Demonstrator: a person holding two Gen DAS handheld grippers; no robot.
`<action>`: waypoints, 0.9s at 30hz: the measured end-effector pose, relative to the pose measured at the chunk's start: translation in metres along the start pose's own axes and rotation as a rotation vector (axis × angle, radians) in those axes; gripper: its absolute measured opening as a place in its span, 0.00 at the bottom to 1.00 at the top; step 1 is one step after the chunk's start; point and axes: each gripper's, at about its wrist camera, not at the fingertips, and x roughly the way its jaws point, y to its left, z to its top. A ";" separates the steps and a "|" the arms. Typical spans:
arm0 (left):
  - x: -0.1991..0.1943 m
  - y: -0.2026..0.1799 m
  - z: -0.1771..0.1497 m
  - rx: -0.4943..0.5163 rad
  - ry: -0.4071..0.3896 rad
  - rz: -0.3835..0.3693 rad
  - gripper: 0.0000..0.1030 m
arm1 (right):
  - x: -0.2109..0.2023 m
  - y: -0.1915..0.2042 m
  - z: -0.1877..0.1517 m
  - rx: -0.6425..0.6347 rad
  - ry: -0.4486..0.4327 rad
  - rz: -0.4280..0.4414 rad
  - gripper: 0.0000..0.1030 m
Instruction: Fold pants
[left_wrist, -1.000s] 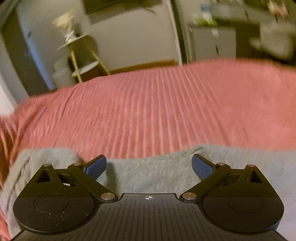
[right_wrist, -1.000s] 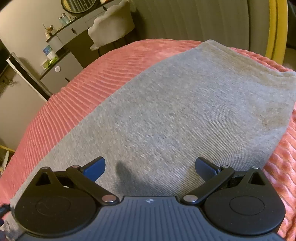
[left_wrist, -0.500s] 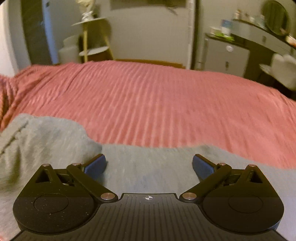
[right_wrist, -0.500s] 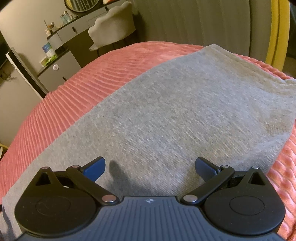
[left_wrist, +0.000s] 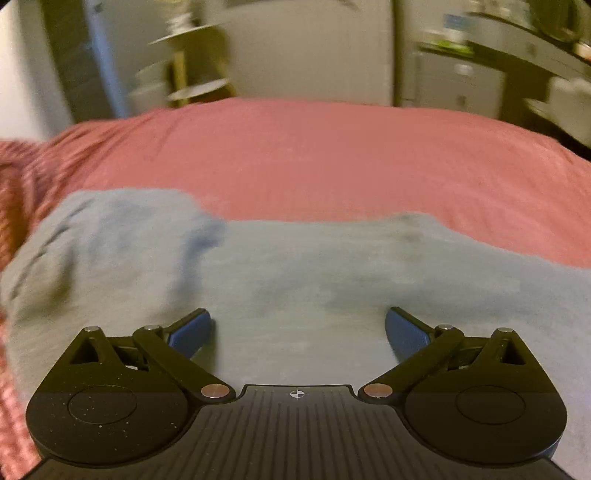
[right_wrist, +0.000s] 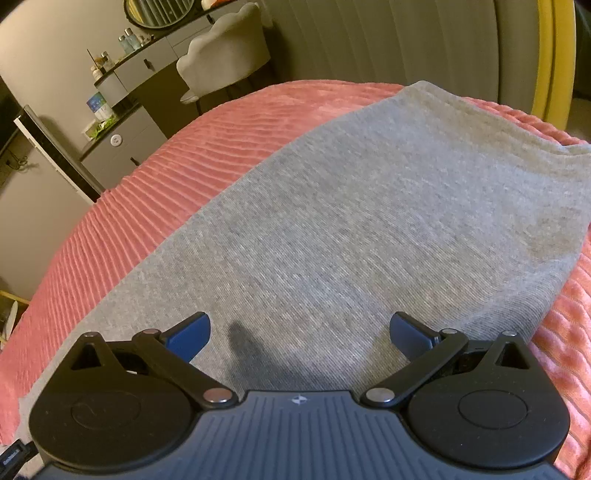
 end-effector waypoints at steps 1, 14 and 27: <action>-0.003 0.008 0.001 -0.027 0.014 -0.013 1.00 | 0.000 0.000 0.000 0.000 -0.001 0.000 1.00; -0.036 0.000 -0.039 0.052 0.199 -0.273 1.00 | 0.005 -0.004 0.005 0.027 0.028 0.005 1.00; -0.023 -0.007 -0.044 0.088 0.192 -0.237 1.00 | 0.002 -0.059 0.045 -0.004 0.227 0.268 1.00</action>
